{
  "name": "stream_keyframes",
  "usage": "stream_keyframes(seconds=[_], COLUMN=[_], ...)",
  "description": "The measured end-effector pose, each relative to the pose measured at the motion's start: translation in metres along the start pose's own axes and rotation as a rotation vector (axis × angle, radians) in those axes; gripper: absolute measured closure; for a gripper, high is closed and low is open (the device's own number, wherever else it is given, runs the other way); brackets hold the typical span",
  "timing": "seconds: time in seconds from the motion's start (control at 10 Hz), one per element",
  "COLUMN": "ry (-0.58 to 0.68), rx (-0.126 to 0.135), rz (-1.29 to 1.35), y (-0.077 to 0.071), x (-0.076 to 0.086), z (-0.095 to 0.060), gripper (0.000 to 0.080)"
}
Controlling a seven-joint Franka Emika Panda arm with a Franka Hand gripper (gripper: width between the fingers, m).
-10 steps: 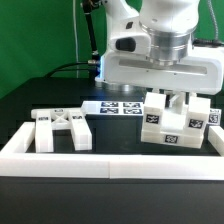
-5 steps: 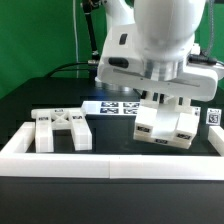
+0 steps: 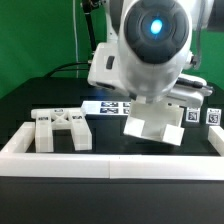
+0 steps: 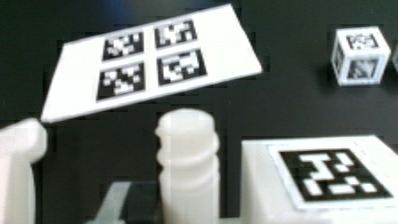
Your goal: Assemble chair
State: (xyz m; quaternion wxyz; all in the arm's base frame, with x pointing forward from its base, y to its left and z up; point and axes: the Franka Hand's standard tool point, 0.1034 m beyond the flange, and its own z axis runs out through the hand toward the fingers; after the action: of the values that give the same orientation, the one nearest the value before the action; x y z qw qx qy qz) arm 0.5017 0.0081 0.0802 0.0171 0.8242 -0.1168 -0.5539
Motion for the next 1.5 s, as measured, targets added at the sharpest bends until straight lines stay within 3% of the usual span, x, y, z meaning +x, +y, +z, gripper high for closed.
stream_keyframes(seconds=[0.2,0.4,0.6,0.7,1.2,1.5], ry=[-0.130,-0.080,-0.086,-0.083,0.054,0.076], rx=[-0.022,-0.014,-0.013,-0.012,0.008,0.015], rz=[0.000,-0.005,-0.002,-0.001,-0.068,-0.094], y=[0.005,0.003,0.005,0.005,0.013,0.015], x=[-0.003,-0.003,-0.001,0.000,0.027,0.020], z=[0.007,0.005,0.008,0.008,-0.011,-0.018], gripper=[0.0547,0.0537,0.0203,0.0166,0.0150,0.0150])
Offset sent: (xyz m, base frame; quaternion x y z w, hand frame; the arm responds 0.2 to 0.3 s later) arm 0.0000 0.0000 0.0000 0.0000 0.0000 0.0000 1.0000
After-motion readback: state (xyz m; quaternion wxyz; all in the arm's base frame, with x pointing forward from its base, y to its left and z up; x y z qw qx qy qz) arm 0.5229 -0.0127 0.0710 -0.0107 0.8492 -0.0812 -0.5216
